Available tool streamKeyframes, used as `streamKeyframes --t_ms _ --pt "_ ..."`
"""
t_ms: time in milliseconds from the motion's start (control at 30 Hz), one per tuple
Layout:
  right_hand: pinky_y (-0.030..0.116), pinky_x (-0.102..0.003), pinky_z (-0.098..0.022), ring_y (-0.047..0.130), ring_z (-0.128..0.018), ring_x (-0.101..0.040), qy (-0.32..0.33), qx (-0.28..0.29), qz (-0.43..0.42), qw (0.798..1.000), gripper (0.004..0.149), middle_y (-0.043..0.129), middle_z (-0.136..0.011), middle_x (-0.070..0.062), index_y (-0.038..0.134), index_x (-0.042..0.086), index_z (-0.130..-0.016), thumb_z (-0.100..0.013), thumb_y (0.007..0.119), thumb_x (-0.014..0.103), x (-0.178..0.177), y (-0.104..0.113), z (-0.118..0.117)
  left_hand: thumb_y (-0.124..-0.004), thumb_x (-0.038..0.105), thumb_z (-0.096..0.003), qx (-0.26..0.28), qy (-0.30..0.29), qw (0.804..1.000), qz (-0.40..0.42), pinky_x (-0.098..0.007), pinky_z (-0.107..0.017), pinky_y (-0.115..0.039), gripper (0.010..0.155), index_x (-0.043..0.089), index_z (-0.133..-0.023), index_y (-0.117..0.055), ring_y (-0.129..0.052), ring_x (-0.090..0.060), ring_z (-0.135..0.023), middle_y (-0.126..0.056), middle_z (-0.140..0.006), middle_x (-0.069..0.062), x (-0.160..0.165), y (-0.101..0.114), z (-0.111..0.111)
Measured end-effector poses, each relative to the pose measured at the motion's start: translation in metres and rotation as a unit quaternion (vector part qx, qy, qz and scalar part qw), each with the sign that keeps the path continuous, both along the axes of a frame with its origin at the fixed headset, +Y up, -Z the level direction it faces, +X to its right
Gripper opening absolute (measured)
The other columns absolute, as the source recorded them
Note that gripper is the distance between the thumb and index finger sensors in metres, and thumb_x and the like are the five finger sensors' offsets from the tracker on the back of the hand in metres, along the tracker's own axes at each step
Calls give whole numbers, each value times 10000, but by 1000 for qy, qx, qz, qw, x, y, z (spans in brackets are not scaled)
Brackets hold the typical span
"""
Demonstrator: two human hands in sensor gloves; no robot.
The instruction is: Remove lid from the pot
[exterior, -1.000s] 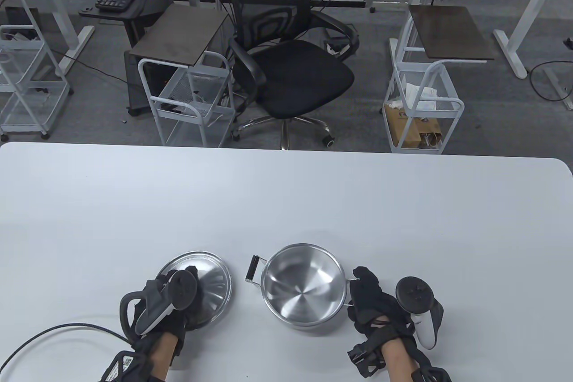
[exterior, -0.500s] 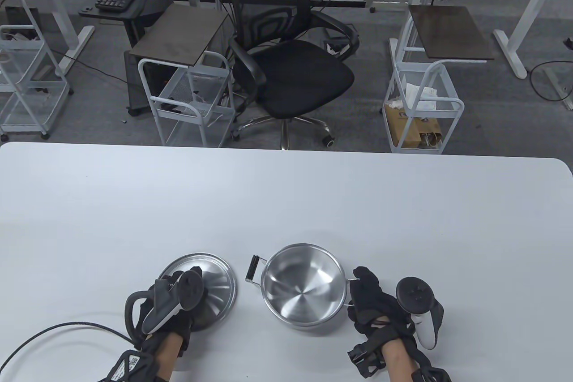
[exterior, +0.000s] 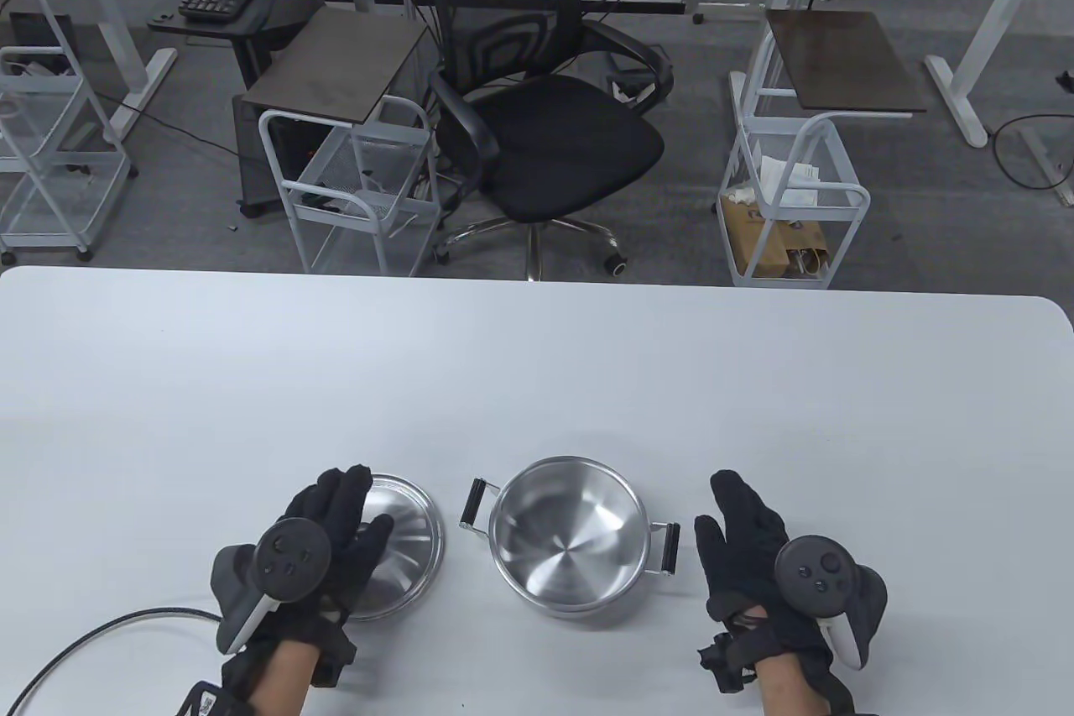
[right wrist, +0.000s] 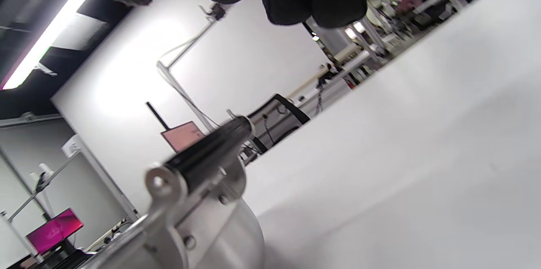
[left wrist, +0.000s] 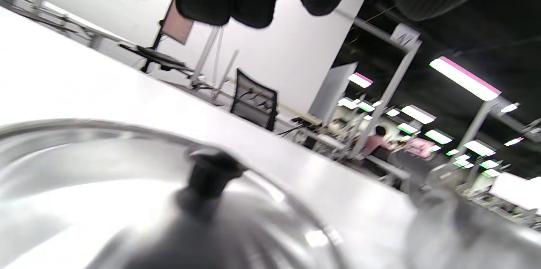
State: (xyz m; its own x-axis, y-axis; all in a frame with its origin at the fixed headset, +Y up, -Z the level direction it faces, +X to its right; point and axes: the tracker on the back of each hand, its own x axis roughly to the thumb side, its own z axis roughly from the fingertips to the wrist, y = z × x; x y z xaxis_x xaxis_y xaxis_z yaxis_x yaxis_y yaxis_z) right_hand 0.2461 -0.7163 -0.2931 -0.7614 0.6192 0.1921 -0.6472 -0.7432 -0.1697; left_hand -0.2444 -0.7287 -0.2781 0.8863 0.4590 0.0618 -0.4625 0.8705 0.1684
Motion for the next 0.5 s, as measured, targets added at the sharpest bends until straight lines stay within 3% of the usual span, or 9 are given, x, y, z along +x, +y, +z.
streamKeyframes --t_ms 200,333,500 --pt "157 -747 -702 199 -1111 -445 54 86 133 986 696 315 -1196 -70 358 273 -1100 -526 612 574 -31 22 18 -630 780 -482 67 -46 997 -22 -681 -764 -341 815 443 -1158 -323 -333 -347 -1175 -335 -1289 -18 14 21 17" --pt "83 -731 -685 88 -1110 -404 90 80 210 970 725 255 -1204 -42 306 305 -1102 -513 587 620 -53 19 20 -589 837 -471 80 -72 991 -77 -685 -763 -242 852 465 -1160 -253 -215 -333 -1188 -236 -1299 6 27 27 23" --pt "63 -725 -680 55 -1105 -385 113 44 261 958 740 222 -1204 -29 275 316 -1101 -512 588 634 -66 6 17 -571 858 -468 52 -91 986 -128 -679 -759 -191 862 480 -1159 -220 -154 -323 -1185 -191 -1299 18 39 23 22"
